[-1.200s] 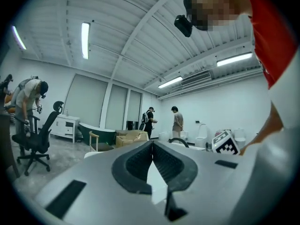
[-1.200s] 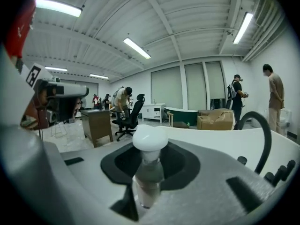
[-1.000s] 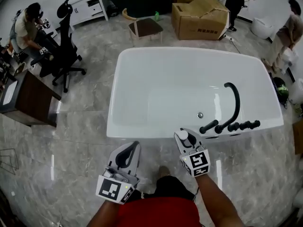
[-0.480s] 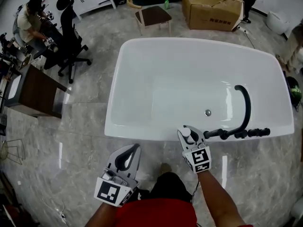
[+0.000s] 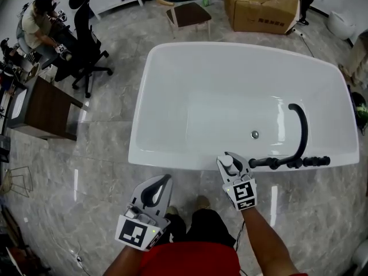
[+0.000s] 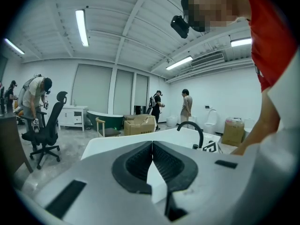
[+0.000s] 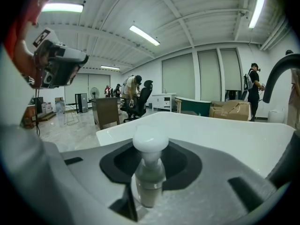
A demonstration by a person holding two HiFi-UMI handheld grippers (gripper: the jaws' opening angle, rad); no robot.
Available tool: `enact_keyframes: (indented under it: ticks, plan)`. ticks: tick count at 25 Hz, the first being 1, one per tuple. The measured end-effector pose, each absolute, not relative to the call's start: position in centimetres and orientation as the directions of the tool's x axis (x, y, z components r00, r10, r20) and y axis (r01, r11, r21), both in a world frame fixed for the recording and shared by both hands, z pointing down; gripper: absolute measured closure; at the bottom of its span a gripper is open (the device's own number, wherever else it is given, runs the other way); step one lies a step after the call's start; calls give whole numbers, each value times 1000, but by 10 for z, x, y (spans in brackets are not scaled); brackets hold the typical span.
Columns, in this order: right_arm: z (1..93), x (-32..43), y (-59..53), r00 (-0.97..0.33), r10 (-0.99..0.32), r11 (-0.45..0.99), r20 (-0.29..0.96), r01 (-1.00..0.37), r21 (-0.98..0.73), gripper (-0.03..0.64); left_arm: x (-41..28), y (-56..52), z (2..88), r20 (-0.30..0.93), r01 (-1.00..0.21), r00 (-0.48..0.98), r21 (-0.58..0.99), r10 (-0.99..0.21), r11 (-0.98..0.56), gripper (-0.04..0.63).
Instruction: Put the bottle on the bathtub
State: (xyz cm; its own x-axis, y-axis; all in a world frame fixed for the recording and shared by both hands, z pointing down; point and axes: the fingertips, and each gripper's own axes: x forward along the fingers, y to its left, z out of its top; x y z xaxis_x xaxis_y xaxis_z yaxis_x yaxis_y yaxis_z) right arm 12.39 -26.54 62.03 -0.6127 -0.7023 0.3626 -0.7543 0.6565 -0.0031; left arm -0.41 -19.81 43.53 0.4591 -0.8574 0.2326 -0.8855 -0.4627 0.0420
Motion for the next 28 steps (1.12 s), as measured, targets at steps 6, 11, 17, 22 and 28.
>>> enact_keyframes:
  ticks: [6,11,17,22,28]
  plan:
    - [621,135,-262,-575,-720,628,389,-778,11,429,0,-202,431,221,-863,501,53,-837,-503,584]
    - [613,138,-256,-556,-719,623,417,-782,33,367,0,-205,426,206,-839,543,77,-814,-539,584]
    - [588,140,-235,-519,-739,596,429,-801,57,330,-6,-203,419,176,-805,593,97,-786,-585,584]
    - [526,132,-223,-489,-801,532,344,-846,38,359,-16,-196,403,134,-790,614,98,-778,-606,584]
    - [434,92,-201,-505,-841,514,194,-858,-6,446,-36,-184,374,72,-783,622,91,-780,-616,584]
